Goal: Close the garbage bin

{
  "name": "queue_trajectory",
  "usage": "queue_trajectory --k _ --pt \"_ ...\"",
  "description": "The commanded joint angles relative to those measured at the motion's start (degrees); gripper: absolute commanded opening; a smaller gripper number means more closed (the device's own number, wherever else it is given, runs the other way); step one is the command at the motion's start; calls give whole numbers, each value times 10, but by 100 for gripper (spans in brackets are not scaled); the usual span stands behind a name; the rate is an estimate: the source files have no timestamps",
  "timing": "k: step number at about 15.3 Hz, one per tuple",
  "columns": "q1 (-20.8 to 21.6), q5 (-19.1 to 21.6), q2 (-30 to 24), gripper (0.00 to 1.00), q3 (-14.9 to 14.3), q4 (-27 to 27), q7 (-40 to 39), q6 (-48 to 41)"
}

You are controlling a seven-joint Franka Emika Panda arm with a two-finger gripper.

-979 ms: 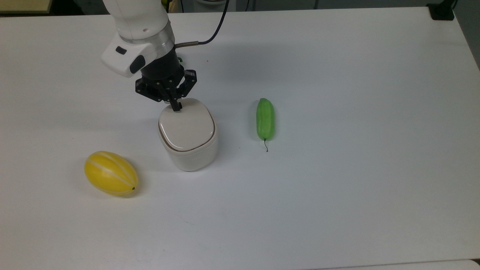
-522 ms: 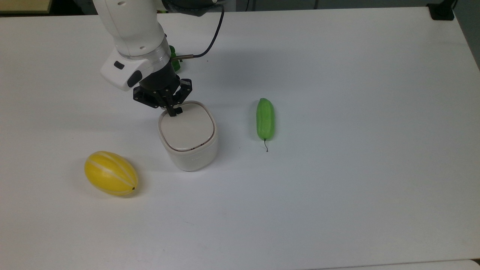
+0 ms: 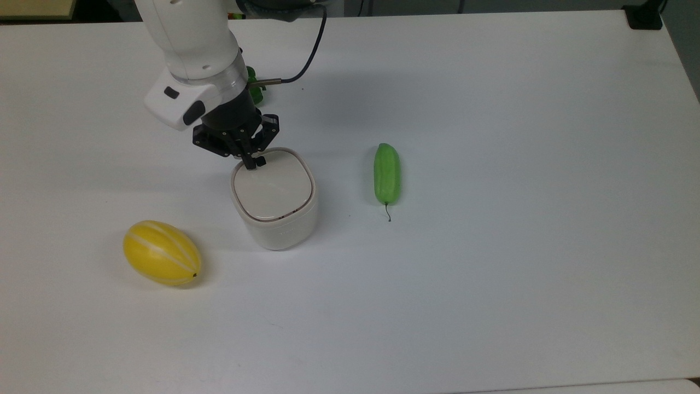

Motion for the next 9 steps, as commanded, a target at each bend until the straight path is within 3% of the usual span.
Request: queue_trajectory --k 1,7,8,9 --pt "-7 -11 -52 0 -5 -5 54 -51" --pt "-60 -28 -136 21 -5 -6 56 -197" --pt "-68 -28 -145 30 -6 -6 56 -216" --pt "-75 -30 -152 57 -6 -7 56 -231"
